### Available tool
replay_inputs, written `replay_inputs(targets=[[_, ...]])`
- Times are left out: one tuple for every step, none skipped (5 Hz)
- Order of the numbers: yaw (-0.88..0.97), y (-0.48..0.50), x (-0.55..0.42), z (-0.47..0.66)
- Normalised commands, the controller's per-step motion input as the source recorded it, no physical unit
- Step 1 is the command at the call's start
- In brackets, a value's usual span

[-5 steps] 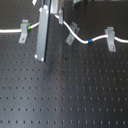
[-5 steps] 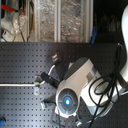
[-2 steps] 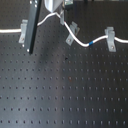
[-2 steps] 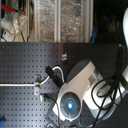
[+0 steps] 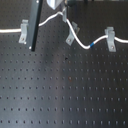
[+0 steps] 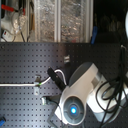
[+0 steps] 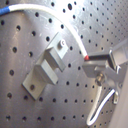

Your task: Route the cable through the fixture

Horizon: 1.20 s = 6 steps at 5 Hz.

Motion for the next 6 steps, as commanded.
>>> replay_inputs(targets=[[0.01,-0.296,0.247,-0.24],[-0.02,-0.281,-0.066,-0.13],[-0.39,-0.244,-0.175,-0.02],[-0.52,-0.140,-0.180,0.00],[-0.57,-0.104,-0.206,0.00],[-0.51,-0.025,-0.211,0.00]])
